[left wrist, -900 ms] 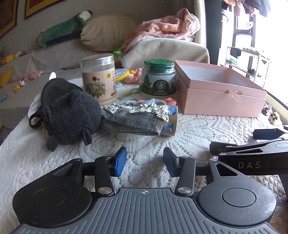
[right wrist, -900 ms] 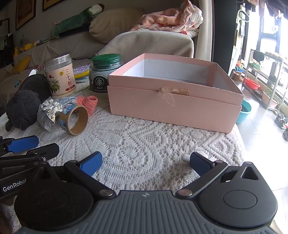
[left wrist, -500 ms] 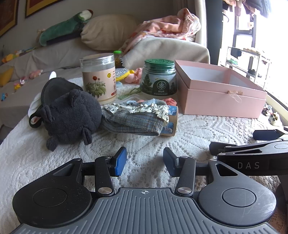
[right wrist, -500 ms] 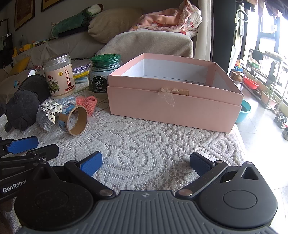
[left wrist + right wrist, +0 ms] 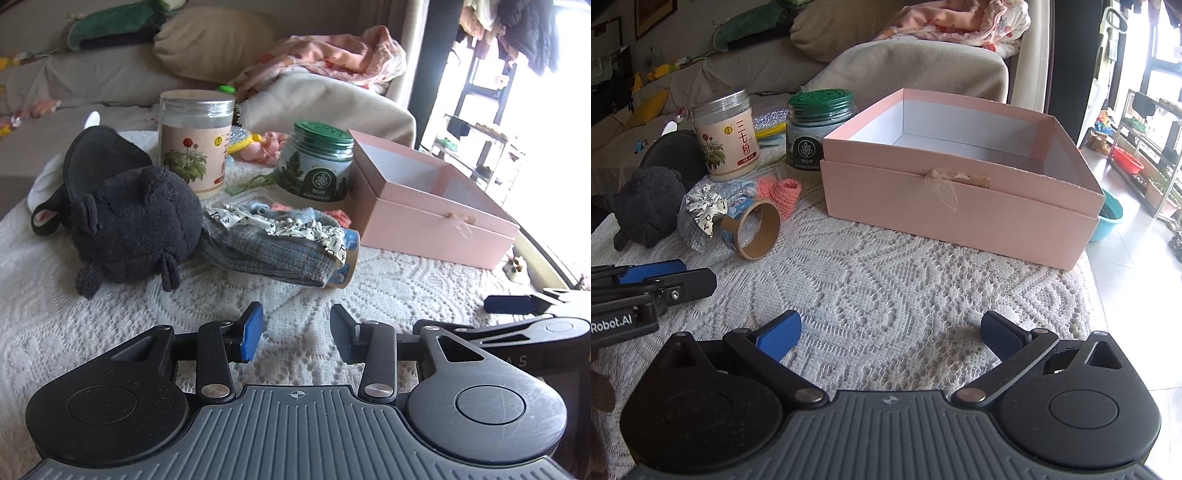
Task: Organize soft objects
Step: 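Move the left tool toward the black plush bear and grasp it, then lift the black plush bear with the left tool while the right tool grasps the folded cloth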
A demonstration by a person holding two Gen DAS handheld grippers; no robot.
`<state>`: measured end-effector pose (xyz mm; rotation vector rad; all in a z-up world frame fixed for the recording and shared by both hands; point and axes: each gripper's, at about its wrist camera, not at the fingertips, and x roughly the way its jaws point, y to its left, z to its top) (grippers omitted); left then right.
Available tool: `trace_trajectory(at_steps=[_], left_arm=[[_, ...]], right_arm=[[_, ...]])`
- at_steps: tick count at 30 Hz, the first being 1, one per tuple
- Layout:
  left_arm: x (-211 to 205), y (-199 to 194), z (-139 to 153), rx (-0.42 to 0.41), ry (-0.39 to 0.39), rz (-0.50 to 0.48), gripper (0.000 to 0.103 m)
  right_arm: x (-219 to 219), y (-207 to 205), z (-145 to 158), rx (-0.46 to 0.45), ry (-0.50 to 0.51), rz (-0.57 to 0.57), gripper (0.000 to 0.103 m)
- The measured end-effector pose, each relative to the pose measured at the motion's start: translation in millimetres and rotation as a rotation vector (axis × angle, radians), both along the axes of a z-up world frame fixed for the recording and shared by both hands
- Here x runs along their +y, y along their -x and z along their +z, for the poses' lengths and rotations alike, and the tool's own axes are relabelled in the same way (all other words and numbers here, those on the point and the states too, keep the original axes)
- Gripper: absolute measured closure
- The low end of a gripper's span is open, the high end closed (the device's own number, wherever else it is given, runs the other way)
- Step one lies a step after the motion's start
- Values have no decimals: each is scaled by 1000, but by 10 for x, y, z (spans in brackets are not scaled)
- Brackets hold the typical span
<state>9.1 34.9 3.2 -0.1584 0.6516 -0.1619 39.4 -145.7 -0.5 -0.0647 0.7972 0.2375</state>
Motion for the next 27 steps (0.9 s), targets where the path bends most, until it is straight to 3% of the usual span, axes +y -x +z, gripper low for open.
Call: trace_trajectory(at_steps=[2,4,5,8,10,12,15,17,20,21,24,27], left_arm=[[32,40,39,5,-12,-59,72],[138,132,167,-16,32,-103,72],[205,184,270,-65,27,-111,70],[376,288,615,-264,-128,-28,67],[515,193,735,-317,-213,11,68],[699,-34,748,-248,-219,11,68],[975,-370,588,-45,-125,-46,66],[1073,-383,514,-42,-63,-97,63],[972,-293,496,-54,-167,-238,54],[928,-269,478,-56,-217,-272,47],[865,-276,379,-71,-339,-246,41],[915,-396,372,-84,-290,-222,38]], right_arm=[[8,9,-4,1,6,2,0],[2,30,-7,-9,4,0,0],[-1,45,-11,-16,2,-2,0],[-8,61,-4,-19,2,-5,0],[-4,61,-1,-21,3,-7,0],[-1,63,2,-22,4,-9,0],[0,70,-4,-22,5,-15,0],[1,74,-6,-22,6,-20,0],[-2,58,-5,-14,5,-21,0],[2,51,-4,-11,5,-21,0],[3,46,-9,-14,8,-14,0],[-5,43,-13,-17,9,-1,0]])
